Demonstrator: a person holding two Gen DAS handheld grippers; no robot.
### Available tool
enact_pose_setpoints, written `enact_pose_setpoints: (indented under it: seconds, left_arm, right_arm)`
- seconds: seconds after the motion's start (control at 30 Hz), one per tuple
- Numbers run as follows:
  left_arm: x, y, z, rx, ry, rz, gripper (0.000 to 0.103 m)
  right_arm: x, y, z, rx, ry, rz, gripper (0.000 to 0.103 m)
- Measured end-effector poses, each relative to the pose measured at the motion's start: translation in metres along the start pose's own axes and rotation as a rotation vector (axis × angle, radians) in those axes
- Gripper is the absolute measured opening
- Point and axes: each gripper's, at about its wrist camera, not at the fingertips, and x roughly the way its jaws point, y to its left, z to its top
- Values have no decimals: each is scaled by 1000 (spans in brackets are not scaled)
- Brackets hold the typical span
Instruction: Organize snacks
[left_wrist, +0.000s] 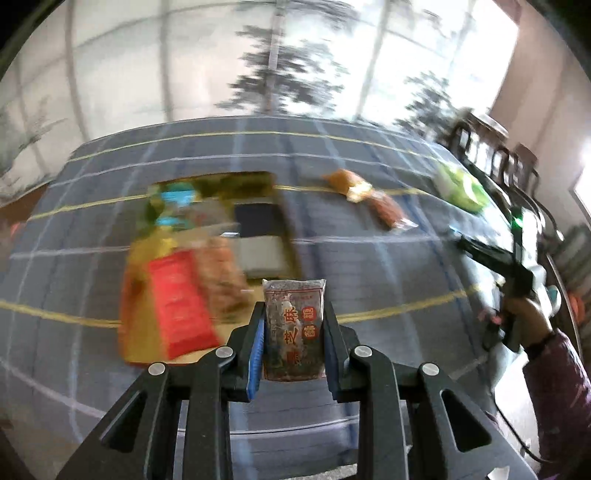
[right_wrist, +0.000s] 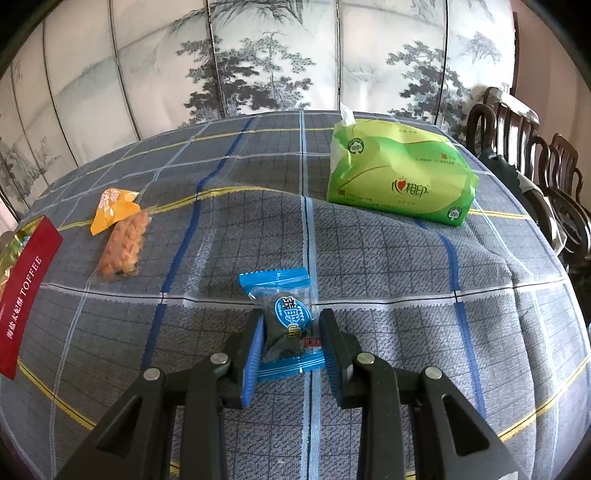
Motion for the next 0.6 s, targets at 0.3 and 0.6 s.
enact_pose_setpoints:
  seconds: [0.3,0.6]
  left_arm:
    - [0,58,8,-67,-22,90,24]
    - [23,50,9,-21,14,62,24]
  right_arm:
    - [-1,1,0,-9,2,-12,30]
    - [-1,2,0,-17,3,-21,30]
